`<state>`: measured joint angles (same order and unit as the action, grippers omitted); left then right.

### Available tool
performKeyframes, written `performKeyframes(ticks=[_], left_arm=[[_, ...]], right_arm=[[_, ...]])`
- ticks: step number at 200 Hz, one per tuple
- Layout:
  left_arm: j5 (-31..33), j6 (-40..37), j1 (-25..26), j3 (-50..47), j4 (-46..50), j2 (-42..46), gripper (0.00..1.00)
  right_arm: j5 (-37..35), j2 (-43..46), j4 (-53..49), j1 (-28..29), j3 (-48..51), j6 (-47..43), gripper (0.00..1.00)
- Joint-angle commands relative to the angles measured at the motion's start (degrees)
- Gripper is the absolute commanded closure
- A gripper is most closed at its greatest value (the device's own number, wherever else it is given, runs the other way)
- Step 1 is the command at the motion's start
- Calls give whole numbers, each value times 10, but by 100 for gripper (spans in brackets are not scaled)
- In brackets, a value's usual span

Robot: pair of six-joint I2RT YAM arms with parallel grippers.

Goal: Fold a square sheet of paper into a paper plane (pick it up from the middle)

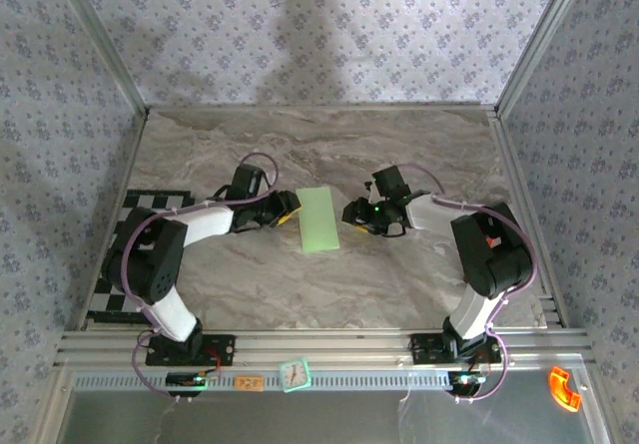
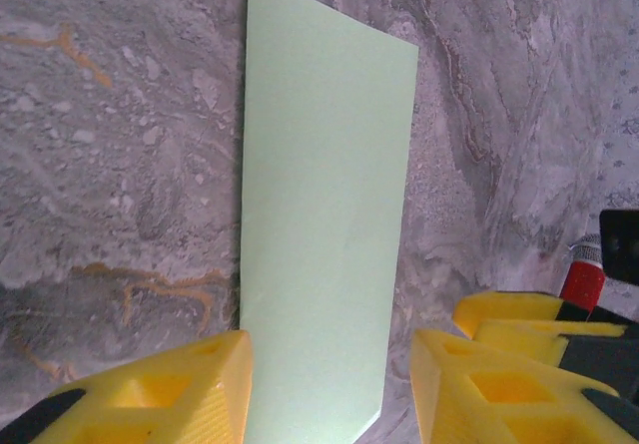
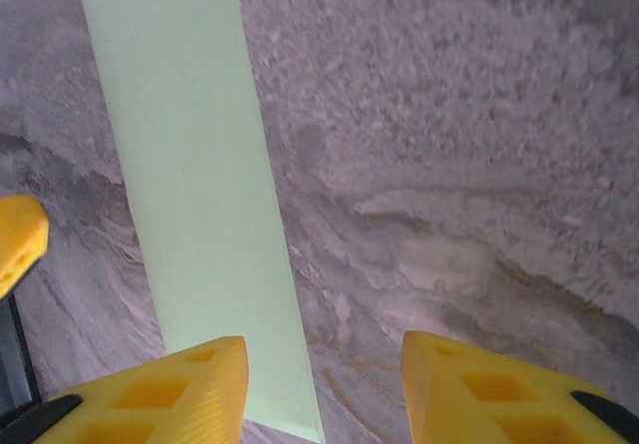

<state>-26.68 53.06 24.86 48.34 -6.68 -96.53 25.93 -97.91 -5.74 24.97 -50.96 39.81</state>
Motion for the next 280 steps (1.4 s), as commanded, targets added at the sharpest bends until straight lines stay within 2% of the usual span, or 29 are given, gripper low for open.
performKeyframes(ticks=[1,64,109,212,280], left_arm=[[-19,-1,1,23,-11,-17,56],[-49,7,11,52,-56,-61,68],[-35,2,17,82,-13,-95,72],[10,10,17,82,58,-124,75],[12,17,17,82,65,-135,76]], right_arm=[[19,15,13,7,12,17,53],[34,10,20,22,23,14,60],[38,4,15,31,16,10,64],[69,-4,1,45,21,14,66],[75,-18,-12,51,15,6,64]])
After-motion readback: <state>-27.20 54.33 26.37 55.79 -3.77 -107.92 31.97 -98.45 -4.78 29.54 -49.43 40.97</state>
